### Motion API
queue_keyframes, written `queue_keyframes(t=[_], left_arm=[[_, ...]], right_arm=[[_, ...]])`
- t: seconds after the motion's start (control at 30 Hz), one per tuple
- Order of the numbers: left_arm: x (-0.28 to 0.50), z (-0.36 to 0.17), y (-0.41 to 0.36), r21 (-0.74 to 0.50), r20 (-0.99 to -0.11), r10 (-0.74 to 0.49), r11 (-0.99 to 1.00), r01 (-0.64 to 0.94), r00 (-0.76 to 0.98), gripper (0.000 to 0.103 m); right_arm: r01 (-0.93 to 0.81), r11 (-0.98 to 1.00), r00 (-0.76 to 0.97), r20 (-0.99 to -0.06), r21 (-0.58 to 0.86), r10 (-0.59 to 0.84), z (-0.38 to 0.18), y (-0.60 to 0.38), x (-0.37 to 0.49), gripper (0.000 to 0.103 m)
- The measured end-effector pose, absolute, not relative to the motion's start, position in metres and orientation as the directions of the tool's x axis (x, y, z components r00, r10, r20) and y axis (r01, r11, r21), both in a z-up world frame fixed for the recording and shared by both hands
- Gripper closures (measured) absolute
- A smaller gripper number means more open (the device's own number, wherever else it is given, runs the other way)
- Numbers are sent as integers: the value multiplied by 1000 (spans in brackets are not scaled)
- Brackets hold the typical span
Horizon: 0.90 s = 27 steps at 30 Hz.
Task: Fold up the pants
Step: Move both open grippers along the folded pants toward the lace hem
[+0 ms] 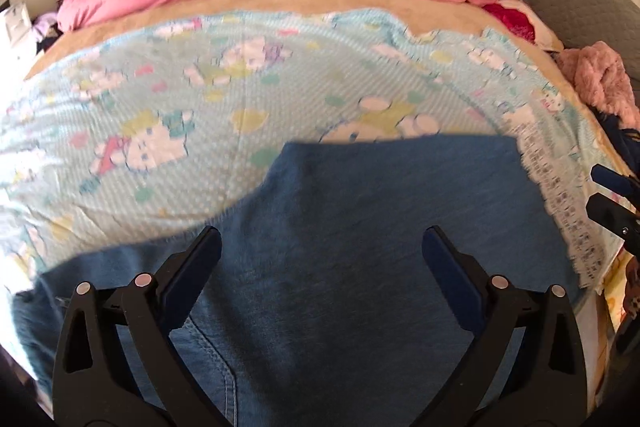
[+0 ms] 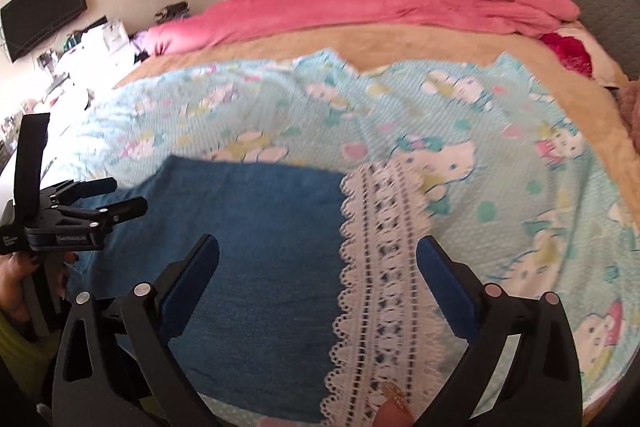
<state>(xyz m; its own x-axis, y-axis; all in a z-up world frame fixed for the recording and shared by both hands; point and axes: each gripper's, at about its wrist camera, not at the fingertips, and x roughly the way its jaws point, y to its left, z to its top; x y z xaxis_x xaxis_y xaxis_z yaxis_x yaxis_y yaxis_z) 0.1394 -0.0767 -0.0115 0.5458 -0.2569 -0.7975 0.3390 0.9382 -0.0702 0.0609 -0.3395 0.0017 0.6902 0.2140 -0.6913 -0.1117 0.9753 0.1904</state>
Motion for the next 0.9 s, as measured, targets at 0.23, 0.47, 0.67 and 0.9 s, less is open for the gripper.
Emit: queue_keyframes(t=[0.23,0.47,0.67,0.9], left_arm=[[136,23,-91,-57,-765,-273,931,360,584,8],[136,43,-118,-28,-757,-287,911,410,586,8],[138,51,-148,-34,-756,-325,886,462,568,8],[134,50,-179,-10,-761,-339,859,511,553,8]], right_arm=[[-80,976,744,-639,204,195,22,-357,46,5],[-36,975,781,-602,219,164,37,-379,33,5],[-7,976,795,-591,216,136,43,-391,19,5],[35,976,800,-592,214,101,43,-408,2,5]])
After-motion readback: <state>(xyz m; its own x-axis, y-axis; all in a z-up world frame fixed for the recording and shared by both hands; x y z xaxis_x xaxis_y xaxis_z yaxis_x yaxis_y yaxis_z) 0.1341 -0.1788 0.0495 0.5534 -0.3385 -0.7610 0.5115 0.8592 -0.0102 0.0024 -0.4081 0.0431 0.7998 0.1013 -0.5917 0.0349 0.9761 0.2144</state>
